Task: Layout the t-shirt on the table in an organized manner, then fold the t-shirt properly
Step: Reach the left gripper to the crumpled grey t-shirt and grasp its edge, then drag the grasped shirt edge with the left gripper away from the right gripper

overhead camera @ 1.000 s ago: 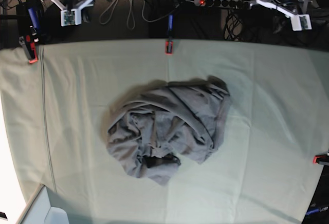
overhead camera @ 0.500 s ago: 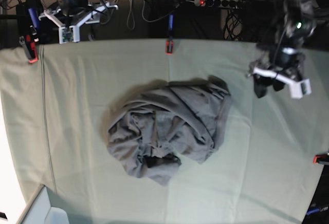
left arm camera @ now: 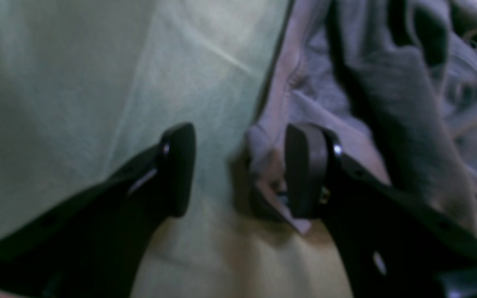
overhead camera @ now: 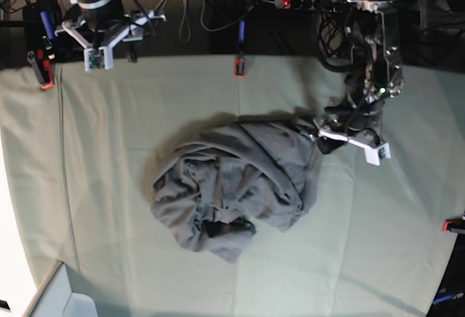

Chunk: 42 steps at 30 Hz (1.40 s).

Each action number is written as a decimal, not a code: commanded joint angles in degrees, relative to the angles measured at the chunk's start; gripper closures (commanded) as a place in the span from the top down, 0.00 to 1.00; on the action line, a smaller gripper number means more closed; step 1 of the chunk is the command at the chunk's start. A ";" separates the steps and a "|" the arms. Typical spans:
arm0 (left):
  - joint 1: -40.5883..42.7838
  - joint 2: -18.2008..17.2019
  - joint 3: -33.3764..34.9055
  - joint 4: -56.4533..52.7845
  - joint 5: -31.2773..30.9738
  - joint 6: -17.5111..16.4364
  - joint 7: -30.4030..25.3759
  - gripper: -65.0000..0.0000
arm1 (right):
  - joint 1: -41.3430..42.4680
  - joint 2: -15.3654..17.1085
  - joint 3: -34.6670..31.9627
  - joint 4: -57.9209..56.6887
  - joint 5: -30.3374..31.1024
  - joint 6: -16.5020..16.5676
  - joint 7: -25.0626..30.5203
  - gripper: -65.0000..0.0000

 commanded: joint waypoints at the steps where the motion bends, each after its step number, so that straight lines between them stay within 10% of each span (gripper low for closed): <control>1: -1.57 0.15 0.00 0.25 -0.33 -0.32 -0.84 0.52 | 0.26 0.04 0.07 0.89 -0.14 0.39 0.25 0.48; 10: -5.35 -0.11 6.50 -7.05 -0.60 -0.40 -0.84 0.47 | 2.37 -0.05 -0.02 0.89 -0.14 0.39 -3.09 0.48; 14: -5.00 -0.11 6.41 -7.13 -0.68 -0.40 -0.84 0.00 | 3.07 -0.05 -0.02 0.89 -0.14 0.39 -3.00 0.48; 19: -3.06 -2.93 5.01 -3.09 -1.12 -0.40 -0.75 0.00 | 3.25 -0.05 -0.28 0.89 -0.14 0.39 -3.00 0.48; 28: 3.44 -10.14 -17.15 8.69 -9.30 -0.40 -0.31 0.00 | 5.80 0.30 -4.94 0.89 -0.14 0.39 -3.00 0.48; 42: 4.85 -12.86 -27.52 -2.65 -10.88 -0.40 0.22 0.01 | 28.66 3.46 -29.56 -2.27 -0.14 0.39 -6.17 0.51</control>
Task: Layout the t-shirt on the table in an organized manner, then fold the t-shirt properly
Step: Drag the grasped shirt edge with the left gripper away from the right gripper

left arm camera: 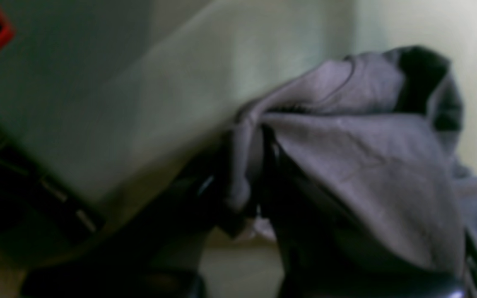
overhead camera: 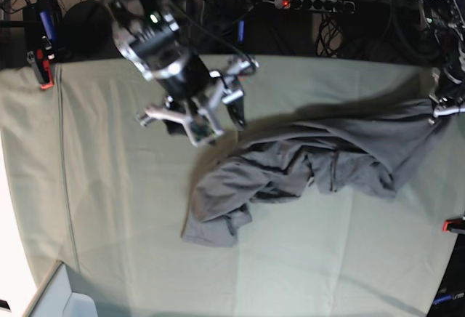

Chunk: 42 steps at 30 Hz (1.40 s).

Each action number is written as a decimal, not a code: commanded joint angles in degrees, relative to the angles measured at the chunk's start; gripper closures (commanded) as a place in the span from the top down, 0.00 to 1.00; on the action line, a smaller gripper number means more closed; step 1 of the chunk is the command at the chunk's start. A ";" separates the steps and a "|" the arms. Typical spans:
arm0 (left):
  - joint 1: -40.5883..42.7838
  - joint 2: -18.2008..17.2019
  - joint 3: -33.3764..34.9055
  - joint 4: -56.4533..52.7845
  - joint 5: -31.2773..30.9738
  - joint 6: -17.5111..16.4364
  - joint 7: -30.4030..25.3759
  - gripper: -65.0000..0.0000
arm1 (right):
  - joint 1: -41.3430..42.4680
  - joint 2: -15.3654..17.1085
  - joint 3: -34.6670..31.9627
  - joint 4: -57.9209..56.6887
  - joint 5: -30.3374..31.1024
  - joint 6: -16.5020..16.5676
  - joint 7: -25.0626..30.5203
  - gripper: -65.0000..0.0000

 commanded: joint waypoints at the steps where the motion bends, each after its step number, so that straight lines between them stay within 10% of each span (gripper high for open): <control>1: -0.24 -1.39 -0.48 0.82 -0.22 -0.12 0.42 0.01 | 2.27 -0.73 -1.06 -0.07 -0.14 0.34 0.71 0.53; 5: -0.24 -1.48 -0.75 1.53 -0.22 -0.12 7.54 0.06 | 8.16 -1.17 -4.40 -3.67 -0.14 0.34 -0.25 0.61; 14: 1.78 3.80 -9.01 12.34 -0.13 -0.12 9.92 0.65 | 10.44 -1.00 -4.58 -5.96 -0.14 0.34 -0.17 0.62; 22: -1.47 9.86 -0.04 23.24 0.40 -0.03 11.15 0.66 | 7.89 -0.91 -4.58 -5.96 -0.14 0.34 -0.17 0.62; 42: -10.70 14.96 15.08 5.04 0.49 0.50 7.10 0.66 | 3.58 2.25 -4.40 -5.96 -0.23 0.25 -0.34 0.62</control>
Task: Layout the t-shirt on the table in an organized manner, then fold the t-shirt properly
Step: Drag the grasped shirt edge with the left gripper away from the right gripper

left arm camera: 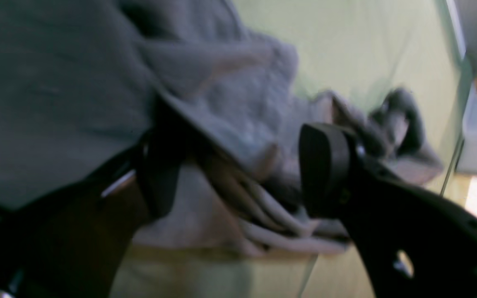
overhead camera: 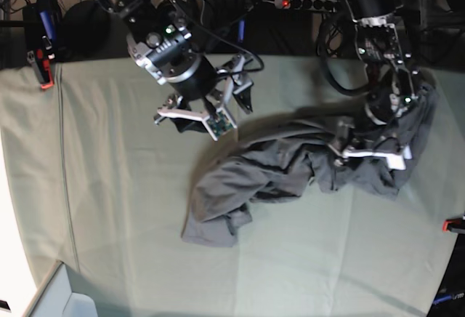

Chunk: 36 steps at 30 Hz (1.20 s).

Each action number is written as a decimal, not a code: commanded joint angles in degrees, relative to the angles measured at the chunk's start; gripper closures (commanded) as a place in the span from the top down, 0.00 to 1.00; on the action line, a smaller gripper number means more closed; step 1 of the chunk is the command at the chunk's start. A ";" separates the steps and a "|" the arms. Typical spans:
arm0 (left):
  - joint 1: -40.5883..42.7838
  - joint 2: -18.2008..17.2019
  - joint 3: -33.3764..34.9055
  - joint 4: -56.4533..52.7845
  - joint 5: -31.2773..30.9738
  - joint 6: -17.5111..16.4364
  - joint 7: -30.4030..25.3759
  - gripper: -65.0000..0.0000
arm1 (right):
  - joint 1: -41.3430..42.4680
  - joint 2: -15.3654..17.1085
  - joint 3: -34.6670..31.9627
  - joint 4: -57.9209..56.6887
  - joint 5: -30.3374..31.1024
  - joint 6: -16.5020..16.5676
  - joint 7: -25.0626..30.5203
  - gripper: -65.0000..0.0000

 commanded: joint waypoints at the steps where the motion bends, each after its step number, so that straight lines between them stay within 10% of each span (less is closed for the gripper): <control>1: -1.46 -0.40 0.35 1.00 -0.80 -0.44 -0.57 0.66 | 0.24 -0.22 0.03 1.01 0.21 0.25 1.17 0.62; 4: -1.90 -0.14 0.70 0.91 -0.80 -0.44 -0.57 0.62 | 0.24 -0.13 0.03 1.01 0.21 0.25 1.17 0.62; 12: -3.04 -0.40 0.35 1.00 -1.24 -0.71 -1.97 0.01 | -0.38 -0.04 0.03 1.01 0.21 0.25 1.17 0.62; 25: -6.38 -1.02 0.35 5.31 -0.89 -0.36 -3.38 0.00 | -0.46 -0.04 2.14 0.92 0.21 0.25 1.17 0.62; 36: -31.26 -9.02 0.79 -3.83 -0.71 -0.36 -3.38 0.00 | -1.96 0.75 6.28 1.01 0.21 0.25 1.08 0.62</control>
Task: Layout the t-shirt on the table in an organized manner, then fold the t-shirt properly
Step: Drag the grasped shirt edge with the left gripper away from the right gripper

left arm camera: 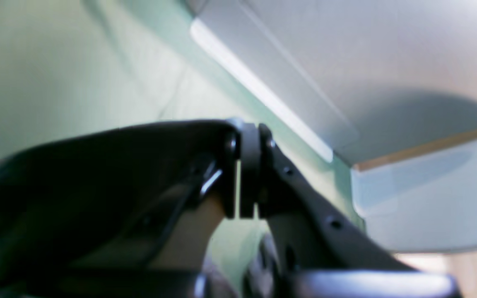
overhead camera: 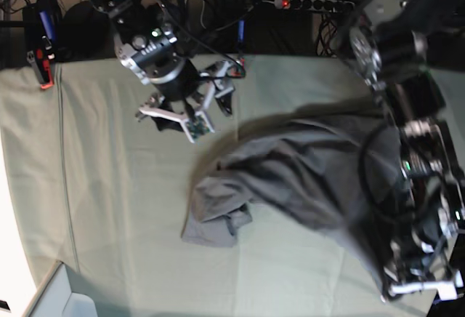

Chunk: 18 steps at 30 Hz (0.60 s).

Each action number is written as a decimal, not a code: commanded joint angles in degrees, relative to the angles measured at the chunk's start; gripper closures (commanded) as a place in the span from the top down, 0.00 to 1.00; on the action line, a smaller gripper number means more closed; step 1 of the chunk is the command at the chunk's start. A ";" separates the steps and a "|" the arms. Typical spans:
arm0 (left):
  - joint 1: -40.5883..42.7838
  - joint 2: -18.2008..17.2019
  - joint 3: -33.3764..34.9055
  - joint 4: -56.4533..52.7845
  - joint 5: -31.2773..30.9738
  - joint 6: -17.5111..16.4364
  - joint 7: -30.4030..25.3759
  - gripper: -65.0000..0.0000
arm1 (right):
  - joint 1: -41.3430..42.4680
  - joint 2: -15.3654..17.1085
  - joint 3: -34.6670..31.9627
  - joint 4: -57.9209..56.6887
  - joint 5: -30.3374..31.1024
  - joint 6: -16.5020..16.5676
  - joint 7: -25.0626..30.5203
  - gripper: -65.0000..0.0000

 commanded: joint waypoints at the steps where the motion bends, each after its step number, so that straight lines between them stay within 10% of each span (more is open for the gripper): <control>1: -4.17 -1.06 0.04 -1.55 -0.50 -0.42 -1.13 0.00 | 0.05 0.12 0.33 1.01 -0.25 0.25 1.14 0.62; 6: -15.43 -2.03 0.13 -15.53 -0.50 -0.77 -2.10 0.00 | -1.18 0.38 0.42 1.01 -0.25 0.25 1.14 0.62; 18: -26.06 -2.91 0.13 -34.70 13.48 -0.86 -26.10 0.01 | -4.96 -0.15 4.90 1.45 -0.25 0.17 1.14 0.62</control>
